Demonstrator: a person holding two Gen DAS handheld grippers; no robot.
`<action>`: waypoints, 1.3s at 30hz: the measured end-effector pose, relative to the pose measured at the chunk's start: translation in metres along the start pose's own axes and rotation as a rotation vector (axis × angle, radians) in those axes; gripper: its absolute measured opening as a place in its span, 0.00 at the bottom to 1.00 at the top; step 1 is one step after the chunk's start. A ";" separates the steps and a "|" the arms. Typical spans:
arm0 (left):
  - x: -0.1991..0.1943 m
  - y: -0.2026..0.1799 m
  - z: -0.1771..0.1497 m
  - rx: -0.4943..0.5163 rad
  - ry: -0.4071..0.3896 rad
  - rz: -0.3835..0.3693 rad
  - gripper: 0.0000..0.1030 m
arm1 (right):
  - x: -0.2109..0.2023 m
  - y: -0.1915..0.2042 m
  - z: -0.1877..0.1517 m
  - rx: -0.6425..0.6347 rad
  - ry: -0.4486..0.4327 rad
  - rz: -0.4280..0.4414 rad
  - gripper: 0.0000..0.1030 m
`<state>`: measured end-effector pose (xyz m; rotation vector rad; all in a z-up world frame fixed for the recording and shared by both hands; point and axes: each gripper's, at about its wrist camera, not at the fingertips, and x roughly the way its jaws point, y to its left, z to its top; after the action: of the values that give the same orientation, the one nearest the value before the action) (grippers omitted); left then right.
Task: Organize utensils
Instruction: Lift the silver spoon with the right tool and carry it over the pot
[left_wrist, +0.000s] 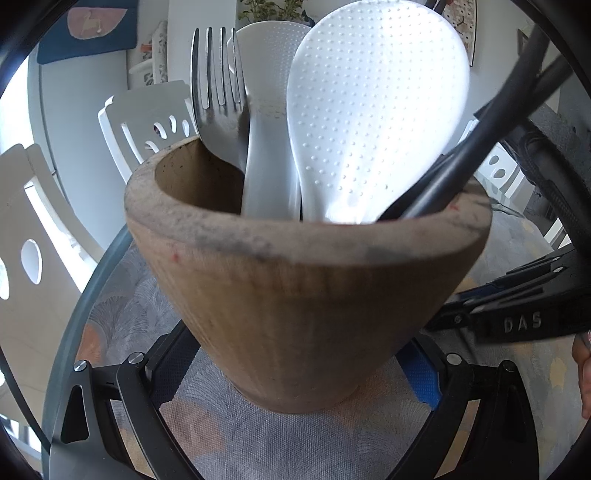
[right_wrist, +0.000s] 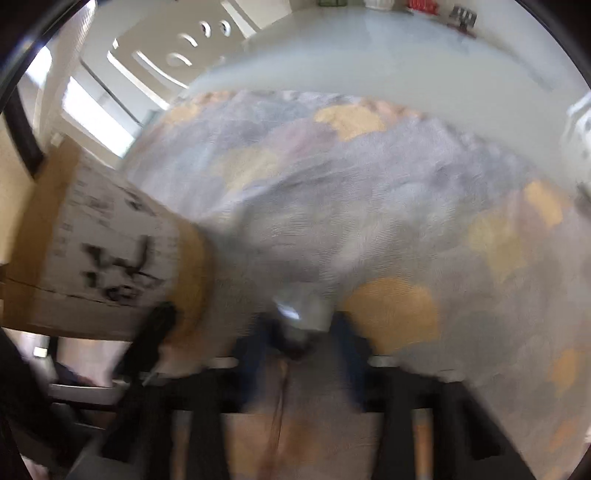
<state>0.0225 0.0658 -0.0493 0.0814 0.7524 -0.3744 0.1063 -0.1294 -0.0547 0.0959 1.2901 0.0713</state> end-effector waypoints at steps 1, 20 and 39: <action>0.000 -0.001 -0.001 0.001 0.000 0.001 0.95 | 0.000 -0.003 0.000 0.010 -0.002 0.007 0.10; 0.001 0.000 0.005 0.006 -0.001 0.008 0.95 | -0.081 -0.046 -0.034 0.210 -0.212 0.311 0.04; -0.002 0.000 0.006 0.006 -0.007 0.007 0.95 | -0.236 -0.012 0.020 0.142 -0.642 0.381 0.04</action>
<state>0.0254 0.0648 -0.0434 0.0883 0.7437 -0.3703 0.0608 -0.1671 0.1747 0.4503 0.6215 0.2539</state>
